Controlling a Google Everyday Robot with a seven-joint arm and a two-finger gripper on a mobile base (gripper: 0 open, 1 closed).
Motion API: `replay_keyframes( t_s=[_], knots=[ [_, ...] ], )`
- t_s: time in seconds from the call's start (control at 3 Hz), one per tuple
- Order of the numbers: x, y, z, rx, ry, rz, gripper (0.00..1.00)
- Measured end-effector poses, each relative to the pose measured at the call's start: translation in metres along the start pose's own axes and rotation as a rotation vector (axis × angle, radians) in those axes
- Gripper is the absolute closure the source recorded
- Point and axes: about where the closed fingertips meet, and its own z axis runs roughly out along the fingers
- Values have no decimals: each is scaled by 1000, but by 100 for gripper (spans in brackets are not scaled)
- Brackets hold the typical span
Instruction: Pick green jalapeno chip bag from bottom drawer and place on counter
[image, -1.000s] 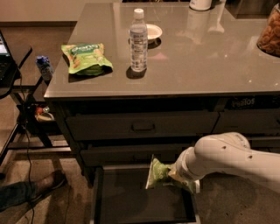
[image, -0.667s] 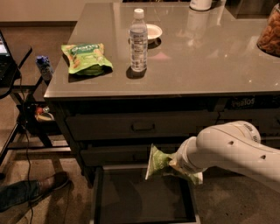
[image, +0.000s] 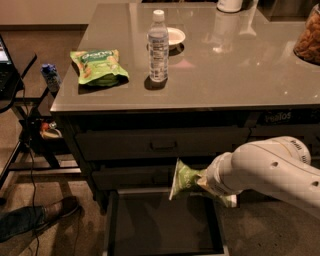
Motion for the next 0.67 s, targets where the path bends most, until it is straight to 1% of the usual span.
replay_keyframes(
  t_s=[0.67],
  knots=[
    [-1,-37,-80,154,-59,38,100]
  ],
)
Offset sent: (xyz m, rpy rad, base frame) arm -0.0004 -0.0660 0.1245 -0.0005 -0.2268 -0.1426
